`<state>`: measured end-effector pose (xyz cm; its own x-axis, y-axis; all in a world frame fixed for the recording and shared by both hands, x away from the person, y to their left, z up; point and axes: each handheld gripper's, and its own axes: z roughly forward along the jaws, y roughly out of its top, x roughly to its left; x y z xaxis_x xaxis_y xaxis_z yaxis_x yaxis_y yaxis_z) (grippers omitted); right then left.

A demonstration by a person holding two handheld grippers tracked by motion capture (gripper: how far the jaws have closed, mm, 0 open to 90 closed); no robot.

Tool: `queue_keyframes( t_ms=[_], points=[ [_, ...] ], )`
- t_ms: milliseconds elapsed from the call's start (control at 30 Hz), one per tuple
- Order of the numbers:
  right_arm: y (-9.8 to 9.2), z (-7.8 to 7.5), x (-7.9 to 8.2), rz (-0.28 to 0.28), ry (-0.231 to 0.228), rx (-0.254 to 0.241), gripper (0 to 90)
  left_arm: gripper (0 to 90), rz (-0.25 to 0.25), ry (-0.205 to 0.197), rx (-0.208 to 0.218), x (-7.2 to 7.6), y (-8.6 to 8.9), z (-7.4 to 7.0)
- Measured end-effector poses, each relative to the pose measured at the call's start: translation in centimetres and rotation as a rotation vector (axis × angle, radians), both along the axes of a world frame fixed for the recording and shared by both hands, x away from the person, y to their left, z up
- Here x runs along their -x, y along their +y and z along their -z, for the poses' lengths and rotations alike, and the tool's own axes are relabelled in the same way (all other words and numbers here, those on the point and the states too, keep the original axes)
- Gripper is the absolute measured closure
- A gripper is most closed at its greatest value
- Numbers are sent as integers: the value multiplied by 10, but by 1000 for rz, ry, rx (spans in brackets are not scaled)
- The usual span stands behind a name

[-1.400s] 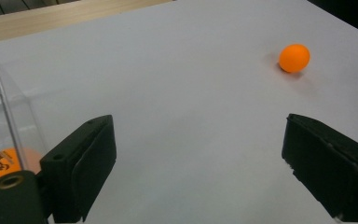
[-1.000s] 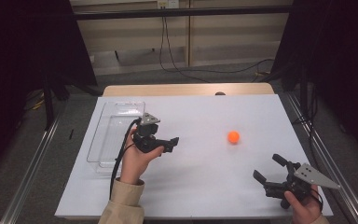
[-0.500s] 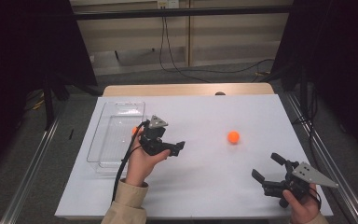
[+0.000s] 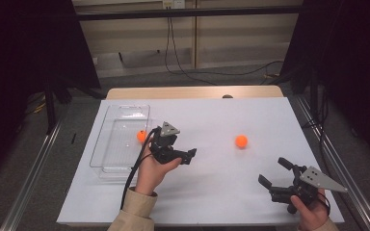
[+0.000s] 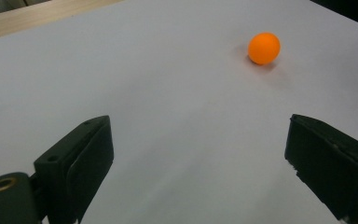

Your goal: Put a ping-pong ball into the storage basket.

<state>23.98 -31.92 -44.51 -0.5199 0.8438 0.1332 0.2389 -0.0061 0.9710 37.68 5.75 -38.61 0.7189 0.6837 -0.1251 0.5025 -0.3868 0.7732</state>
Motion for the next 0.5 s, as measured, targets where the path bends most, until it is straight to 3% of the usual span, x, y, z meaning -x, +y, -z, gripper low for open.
queue_keyframes(
  t_ms=[300,500],
  points=[
    [1,0,-2,0,1,-4,19,75,12,-9,37,2,-7,3],
    [0,0,-2,5,8,-3,17,73,29,-9,34,3,-15,7]
  ],
)
